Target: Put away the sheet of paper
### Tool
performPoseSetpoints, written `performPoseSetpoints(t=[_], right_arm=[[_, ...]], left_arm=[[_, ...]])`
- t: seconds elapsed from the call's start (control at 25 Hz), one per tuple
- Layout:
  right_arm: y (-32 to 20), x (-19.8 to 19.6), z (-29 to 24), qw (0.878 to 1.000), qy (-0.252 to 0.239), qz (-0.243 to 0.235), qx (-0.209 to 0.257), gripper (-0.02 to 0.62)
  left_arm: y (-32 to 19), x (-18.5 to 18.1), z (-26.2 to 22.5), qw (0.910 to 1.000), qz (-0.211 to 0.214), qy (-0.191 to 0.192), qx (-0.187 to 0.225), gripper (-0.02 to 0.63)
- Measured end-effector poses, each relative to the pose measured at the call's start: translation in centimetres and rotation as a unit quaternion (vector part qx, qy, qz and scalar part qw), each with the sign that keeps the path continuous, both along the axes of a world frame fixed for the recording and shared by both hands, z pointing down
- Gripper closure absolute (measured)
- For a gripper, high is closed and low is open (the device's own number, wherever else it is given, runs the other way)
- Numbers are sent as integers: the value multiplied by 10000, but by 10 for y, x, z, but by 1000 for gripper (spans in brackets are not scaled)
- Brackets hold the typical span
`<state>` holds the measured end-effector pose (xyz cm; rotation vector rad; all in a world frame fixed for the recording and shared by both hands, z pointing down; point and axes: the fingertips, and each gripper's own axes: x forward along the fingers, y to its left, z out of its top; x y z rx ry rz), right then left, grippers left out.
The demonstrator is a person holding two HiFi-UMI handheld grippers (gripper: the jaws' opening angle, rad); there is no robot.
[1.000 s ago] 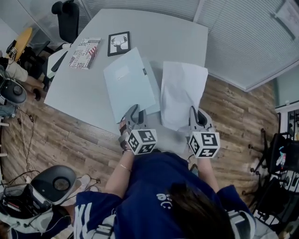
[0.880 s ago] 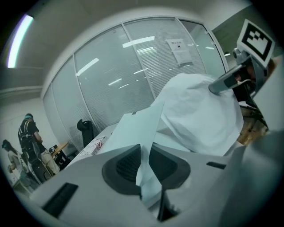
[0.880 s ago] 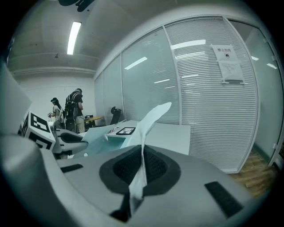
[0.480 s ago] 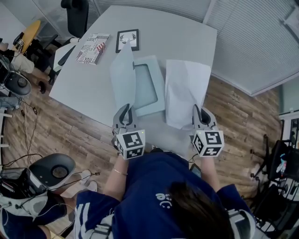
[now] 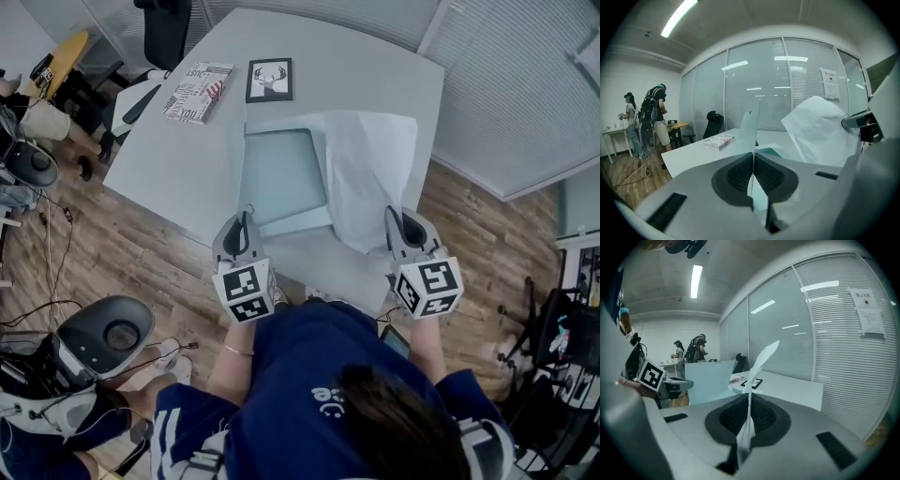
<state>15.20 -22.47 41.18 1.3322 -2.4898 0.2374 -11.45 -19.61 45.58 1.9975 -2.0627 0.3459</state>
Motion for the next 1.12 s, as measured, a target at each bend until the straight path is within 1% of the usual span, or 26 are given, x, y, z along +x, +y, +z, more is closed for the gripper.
performPoseSetpoints(t=[0.12,0.2,0.28,0.36,0.48,0.68,0.76,0.84,0.92,1.04,1.12], right_arm=[[0,-25,-13,9990,-58,-441,-63,588],[0,-44,-19,9964,-313,-760,-215,588],[0,-65,-22,9909,-685,-1058,-478,588],[-4,-84,-19,9834,-1003,-1279,-811,588],[-15,-108,-3,9720,-1308,-1407,-1355,588],[-34,-143,41,9421,-1709,-1473,-2482,588],[-39,-152,61,9316,-1668,-1410,-2906,588],[-44,-159,79,9261,-1443,-1296,-3235,588],[-49,-162,95,9214,-1217,-1180,-3497,588],[-55,-165,117,9102,-1000,-976,-3899,588],[-62,-165,130,9063,-841,-777,-4068,588]], left_arm=[[5,-16,1,9989,-233,396,51,598],[7,-25,3,9975,-347,609,66,598],[10,-34,4,9962,-441,741,74,598],[12,-42,4,9948,-529,870,88,598],[16,-52,7,9928,-618,1021,96,598],[19,-57,8,9917,-650,1108,84,598],[20,-58,8,9915,-658,1118,82,600],[18,-60,7,9914,-657,1132,83,598],[17,-61,6,9913,-652,1139,79,600],[19,-61,6,9916,-647,1117,56,598],[20,-59,7,9921,-621,1086,47,598]])
